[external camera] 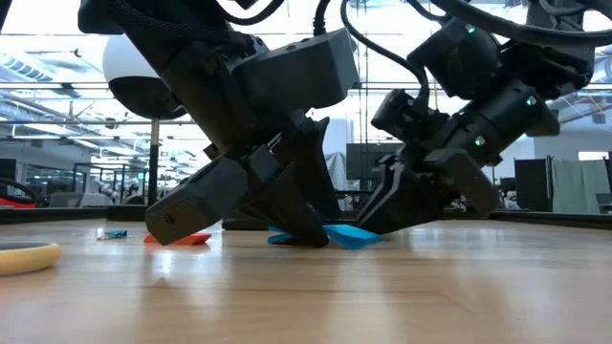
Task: Pick and place office supplies into organizer
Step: Put the blue sticky note into the desk organizer
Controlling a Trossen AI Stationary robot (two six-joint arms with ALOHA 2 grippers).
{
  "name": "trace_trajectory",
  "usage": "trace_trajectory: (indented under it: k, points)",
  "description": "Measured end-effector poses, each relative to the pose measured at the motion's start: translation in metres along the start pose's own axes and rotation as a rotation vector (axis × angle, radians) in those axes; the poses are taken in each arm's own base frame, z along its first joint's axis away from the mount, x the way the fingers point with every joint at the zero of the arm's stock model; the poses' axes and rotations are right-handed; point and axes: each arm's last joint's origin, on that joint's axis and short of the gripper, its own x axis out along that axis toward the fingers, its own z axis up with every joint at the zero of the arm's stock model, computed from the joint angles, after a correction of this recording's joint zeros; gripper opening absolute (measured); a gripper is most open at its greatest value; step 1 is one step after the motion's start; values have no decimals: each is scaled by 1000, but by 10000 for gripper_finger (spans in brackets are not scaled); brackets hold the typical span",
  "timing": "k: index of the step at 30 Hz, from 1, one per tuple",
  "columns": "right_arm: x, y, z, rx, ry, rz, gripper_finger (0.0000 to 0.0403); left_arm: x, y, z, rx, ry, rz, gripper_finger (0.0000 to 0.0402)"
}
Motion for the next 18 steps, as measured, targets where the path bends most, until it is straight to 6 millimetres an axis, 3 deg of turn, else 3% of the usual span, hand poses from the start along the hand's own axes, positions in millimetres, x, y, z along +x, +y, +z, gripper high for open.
trace_trajectory:
  k: [6,18]
  points:
    - [11,2,3,0,-2,23,105,0,0,0,3,0,0,145]
    - [13,2,6,0,0,42,105,0,0,0,19,9,16,143]
